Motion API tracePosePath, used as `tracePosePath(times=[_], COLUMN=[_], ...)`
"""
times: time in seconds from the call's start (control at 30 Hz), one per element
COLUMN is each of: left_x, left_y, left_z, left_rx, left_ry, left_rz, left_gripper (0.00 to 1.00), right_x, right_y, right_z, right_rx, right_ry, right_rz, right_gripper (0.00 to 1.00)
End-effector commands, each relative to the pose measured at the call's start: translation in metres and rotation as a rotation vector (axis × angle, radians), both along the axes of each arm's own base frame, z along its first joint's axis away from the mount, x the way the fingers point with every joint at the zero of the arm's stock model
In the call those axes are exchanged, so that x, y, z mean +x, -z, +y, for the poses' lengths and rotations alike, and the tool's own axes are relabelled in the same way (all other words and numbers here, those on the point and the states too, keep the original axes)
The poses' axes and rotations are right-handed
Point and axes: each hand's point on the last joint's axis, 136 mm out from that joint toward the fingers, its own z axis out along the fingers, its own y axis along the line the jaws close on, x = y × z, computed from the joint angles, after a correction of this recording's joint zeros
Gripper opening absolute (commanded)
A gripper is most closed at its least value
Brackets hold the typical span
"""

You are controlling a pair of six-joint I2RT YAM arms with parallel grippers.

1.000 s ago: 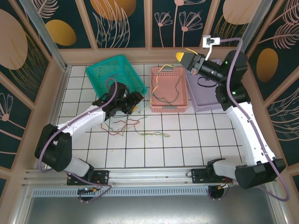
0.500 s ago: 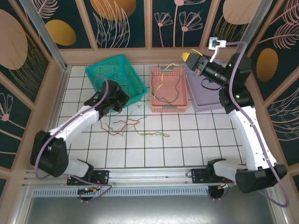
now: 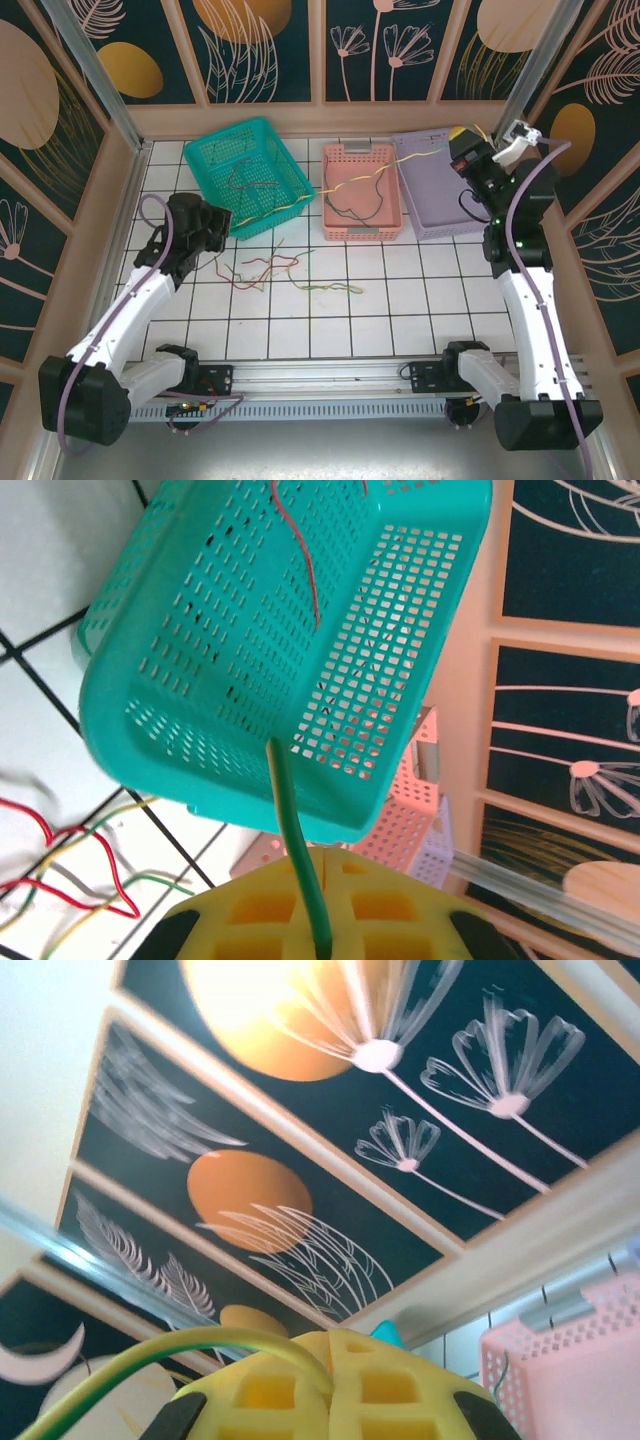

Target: Untangle the cables

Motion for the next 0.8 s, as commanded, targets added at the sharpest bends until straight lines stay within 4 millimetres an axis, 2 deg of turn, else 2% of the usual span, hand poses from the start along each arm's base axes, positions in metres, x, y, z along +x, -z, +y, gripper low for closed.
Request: tracePosePath(times=[0.0,0.1,0.2,0.4,0.53,0.67,0.77], left_x=[-0.013,-0.012,-0.008,-0.002,-0.004,0.0,0.011], left_y=[0.031,0.028,0.016,-0.022,-0.044,-0.06,-0.089], left_z=[0.038,0.039,0.043,0.058,0.071,0.07,0.062], left_rx=[0.001,-0.006,0.03,0.087,0.115,0.132,0.164], left_ry=[-0.18,-0.186,-0.187,-0.236,-0.29,-0.276,-0.22], left_rz=[0.101,0.093,0.056,-0.122,-0.228,-0.298,-0.407], left_gripper=[0.0,0.0,0.0,0.0,0.0,0.0,0.0], right_x=[-0.018,-0.018,-0.013,-0.004,-0.002,0.001,0.003], right_y=[-0.056,-0.051,-0.041,0.0,0.015,0.029,0.053], right_z=[-0.053,-0.06,-0.067,-0.097,-0.111,-0.111,-0.103], right_rx=[0.207,0.28,0.353,0.557,0.593,0.581,0.595], right_ry=[0.176,0.169,0.184,0.336,0.413,0.429,0.408], right_rz=[-0.215,-0.216,-0.17,0.064,0.166,0.26,0.367], right_gripper=[0.0,0.0,0.0,0.0,0.0,0.0,0.0])
